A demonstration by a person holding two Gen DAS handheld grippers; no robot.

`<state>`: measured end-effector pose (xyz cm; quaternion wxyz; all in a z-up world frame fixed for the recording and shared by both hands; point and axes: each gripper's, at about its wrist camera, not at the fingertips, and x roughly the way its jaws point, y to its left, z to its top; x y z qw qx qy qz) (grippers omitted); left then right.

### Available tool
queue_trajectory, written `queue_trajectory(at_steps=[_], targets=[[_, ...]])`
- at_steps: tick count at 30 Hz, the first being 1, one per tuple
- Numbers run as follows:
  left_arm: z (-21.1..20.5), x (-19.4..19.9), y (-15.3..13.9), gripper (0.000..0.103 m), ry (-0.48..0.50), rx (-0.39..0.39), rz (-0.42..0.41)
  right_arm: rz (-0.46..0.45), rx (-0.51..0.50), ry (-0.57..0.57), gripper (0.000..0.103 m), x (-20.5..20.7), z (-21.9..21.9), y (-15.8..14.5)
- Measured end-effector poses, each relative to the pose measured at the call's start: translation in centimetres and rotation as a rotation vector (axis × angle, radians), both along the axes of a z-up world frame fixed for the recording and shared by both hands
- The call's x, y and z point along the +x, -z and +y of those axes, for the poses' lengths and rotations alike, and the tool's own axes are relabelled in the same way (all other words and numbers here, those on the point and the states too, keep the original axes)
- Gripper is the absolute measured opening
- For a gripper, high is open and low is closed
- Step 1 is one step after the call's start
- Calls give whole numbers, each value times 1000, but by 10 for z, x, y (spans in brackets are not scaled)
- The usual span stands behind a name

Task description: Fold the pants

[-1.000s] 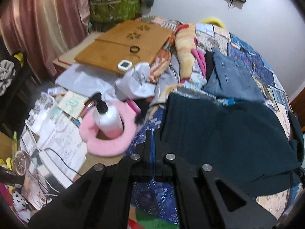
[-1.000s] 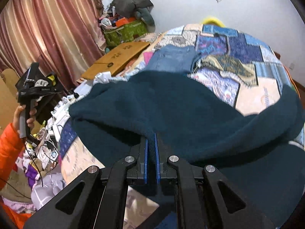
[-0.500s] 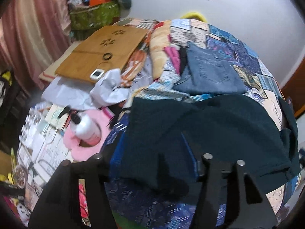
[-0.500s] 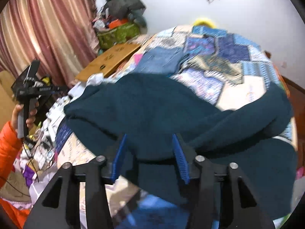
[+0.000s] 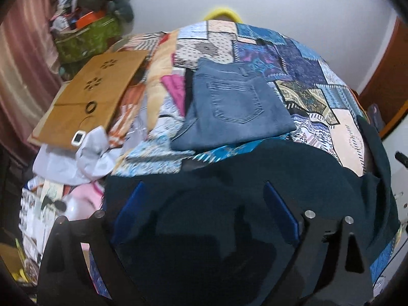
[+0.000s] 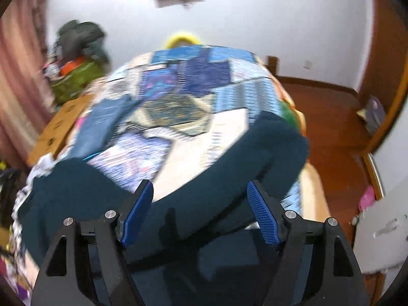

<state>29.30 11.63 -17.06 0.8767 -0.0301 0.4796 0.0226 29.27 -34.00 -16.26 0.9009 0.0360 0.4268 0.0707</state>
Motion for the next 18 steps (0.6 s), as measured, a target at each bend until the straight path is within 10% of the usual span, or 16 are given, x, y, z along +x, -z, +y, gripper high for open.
queue_trajectory(at_steps=[14,18], targets=[[-88,59,45,94,214,65,84,182,-14,85,72,100,-37,61],[-109,58,53,94,260,117,95,187,-1,92,32,103,-44,69]])
